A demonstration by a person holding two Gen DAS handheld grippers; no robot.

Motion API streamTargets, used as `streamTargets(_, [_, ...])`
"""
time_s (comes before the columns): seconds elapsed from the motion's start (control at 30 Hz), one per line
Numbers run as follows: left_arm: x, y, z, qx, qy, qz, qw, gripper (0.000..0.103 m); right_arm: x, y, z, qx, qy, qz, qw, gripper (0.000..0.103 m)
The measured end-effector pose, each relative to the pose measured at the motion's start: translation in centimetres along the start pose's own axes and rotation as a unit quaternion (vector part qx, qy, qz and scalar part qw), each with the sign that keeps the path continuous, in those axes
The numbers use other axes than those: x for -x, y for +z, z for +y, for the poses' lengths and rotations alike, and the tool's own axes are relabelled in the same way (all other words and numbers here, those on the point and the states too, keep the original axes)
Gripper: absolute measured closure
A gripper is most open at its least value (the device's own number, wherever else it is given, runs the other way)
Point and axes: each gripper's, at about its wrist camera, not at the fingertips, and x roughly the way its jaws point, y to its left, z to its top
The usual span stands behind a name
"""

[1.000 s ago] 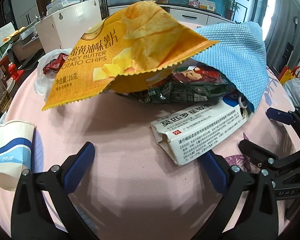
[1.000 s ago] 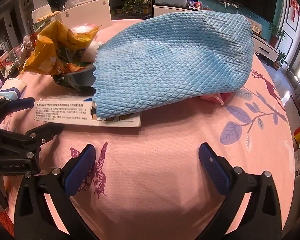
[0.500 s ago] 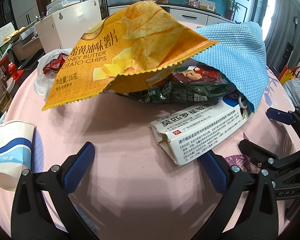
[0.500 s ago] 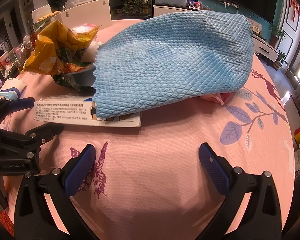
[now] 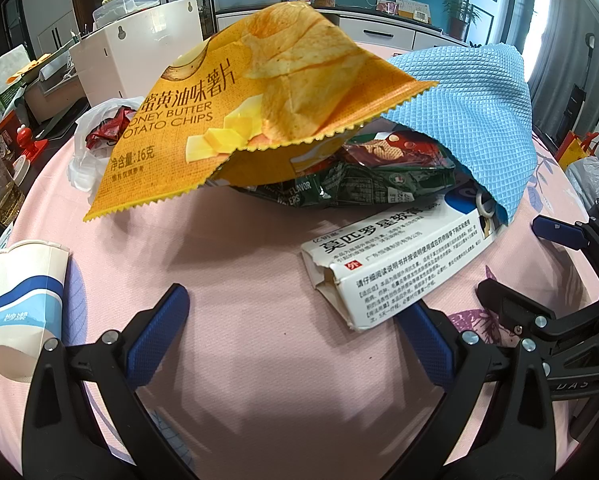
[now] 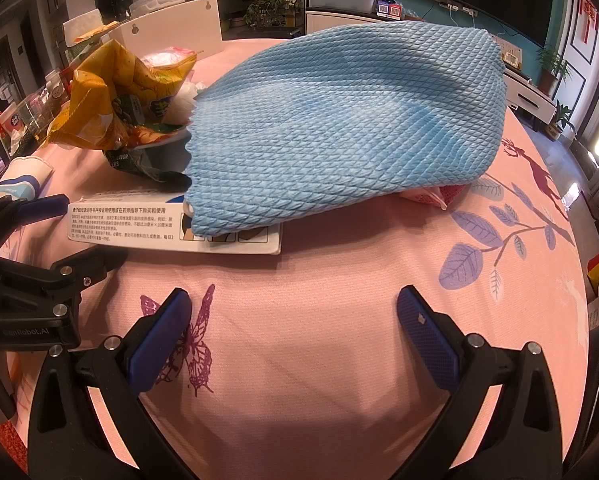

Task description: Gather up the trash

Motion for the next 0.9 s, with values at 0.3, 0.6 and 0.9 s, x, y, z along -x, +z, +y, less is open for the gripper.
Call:
streamTargets(0.3, [0.0, 0.0, 0.0, 0.000, 0.000, 0.000, 1.0000, 0.002, 0.0, 0.0, 0.0, 0.000, 0.000, 0.000, 1.000, 0.002])
streamTargets(0.6, [0.0, -0.1, 0.0, 0.002, 0.003, 0.000, 1.0000, 0.002, 0.0, 0.0, -0.1, -0.006, -0.003, 0.000, 1.000, 0.002])
streamTargets(0.9, [6.7, -0.5, 1.5, 0.043, -0.041, -0.017, 0.9981, 0.003, 5.1, -2.1, -0.8, -0.069, 0.009, -0.030, 0.997, 0.002])
